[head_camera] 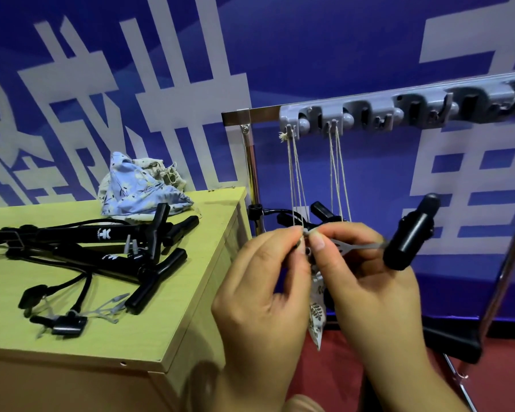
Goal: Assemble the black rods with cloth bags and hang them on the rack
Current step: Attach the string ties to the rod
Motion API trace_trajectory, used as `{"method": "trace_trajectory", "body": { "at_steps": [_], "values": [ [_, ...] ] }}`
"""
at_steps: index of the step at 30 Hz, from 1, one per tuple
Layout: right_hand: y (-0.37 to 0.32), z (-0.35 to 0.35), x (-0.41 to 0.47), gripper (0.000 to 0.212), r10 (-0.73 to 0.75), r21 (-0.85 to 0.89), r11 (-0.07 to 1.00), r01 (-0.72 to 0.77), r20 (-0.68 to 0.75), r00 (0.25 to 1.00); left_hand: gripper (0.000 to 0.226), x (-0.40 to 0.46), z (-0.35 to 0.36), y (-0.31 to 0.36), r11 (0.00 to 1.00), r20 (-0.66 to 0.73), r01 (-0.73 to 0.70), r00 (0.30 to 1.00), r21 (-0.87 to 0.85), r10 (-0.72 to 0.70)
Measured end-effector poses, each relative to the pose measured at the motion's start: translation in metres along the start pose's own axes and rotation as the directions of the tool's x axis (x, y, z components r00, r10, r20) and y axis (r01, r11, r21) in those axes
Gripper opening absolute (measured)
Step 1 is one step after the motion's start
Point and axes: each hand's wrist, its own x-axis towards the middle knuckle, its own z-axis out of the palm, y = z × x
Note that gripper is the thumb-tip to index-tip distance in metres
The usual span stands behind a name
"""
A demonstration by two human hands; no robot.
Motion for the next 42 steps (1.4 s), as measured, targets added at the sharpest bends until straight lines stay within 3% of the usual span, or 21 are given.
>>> {"method": "trace_trajectory", "body": {
  "at_steps": [5,8,13,17,20,21,24,26,28,30,32,34,38,42],
  "values": [
    [0.005,-0.004,0.002,0.004,-0.03,-0.037,0.999,0.03,-0.001,1.0,0.019,0.002,-0.001,-0.003,0.996,0.125,0.001,0.992,-0.086,0.01],
    [0.007,-0.007,0.003,0.005,-0.028,-0.064,0.998,0.029,0.009,1.0,0.021,0.006,-0.004,-0.002,0.948,0.196,0.175,0.973,-0.266,-0.125],
    [0.007,-0.008,0.005,0.007,-0.044,-0.005,0.999,0.046,0.139,0.989,0.02,0.012,-0.006,-0.005,0.671,0.325,0.508,0.861,-0.54,-0.391],
    [0.009,-0.009,0.007,0.015,-0.061,-0.053,0.996,0.076,0.231,0.971,0.015,0.011,-0.007,-0.01,0.706,0.354,0.5,0.863,-0.502,-0.36],
    [0.004,-0.005,0.016,0.01,0.007,-0.085,0.996,0.016,0.259,0.966,0.008,0.012,-0.003,-0.019,0.71,0.336,0.489,0.871,-0.507,-0.359],
    [0.002,-0.004,0.021,0.01,0.055,-0.085,0.996,-0.033,0.273,0.96,0.02,0.009,-0.001,-0.026,0.691,0.337,0.511,0.859,-0.511,-0.386],
    [-0.011,-0.001,0.041,0.012,0.216,0.018,0.971,-0.237,0.349,0.912,0.073,-0.011,0.006,-0.052,0.566,0.466,0.669,0.743,-0.483,-0.481],
    [-0.025,0.001,0.052,0.01,0.272,0.111,0.928,-0.356,0.451,0.85,0.085,-0.029,0.014,-0.058,0.554,0.61,0.747,0.643,-0.367,-0.463],
    [-0.038,0.003,0.058,0.008,0.29,0.155,0.88,-0.449,0.574,0.766,0.076,-0.045,0.024,-0.056,0.528,0.75,0.806,0.519,-0.269,-0.41],
    [-0.049,0.005,0.063,0.009,0.286,0.191,0.829,-0.525,0.662,0.693,0.052,-0.054,0.033,-0.052,0.519,0.819,0.837,0.416,-0.174,-0.396],
    [-0.055,0.004,0.069,0.012,0.288,0.225,0.787,-0.574,0.688,0.666,0.044,-0.054,0.037,-0.049,0.538,0.808,0.827,0.424,-0.161,-0.41],
    [-0.059,-0.004,0.076,0.015,0.308,0.253,0.765,-0.592,0.663,0.682,0.034,-0.046,0.04,-0.047,0.534,0.76,0.816,0.488,-0.222,-0.429],
    [-0.05,-0.03,0.084,0.025,0.397,0.278,0.719,-0.637,0.588,0.705,0.02,-0.024,0.045,-0.04,0.416,0.649,0.836,0.543,-0.358,-0.532],
    [-0.021,-0.053,0.073,0.03,0.472,0.279,0.733,-0.621,0.449,0.759,0.026,0.002,0.042,-0.046,0.446,0.567,0.819,0.573,-0.362,-0.591]
  ]
}}
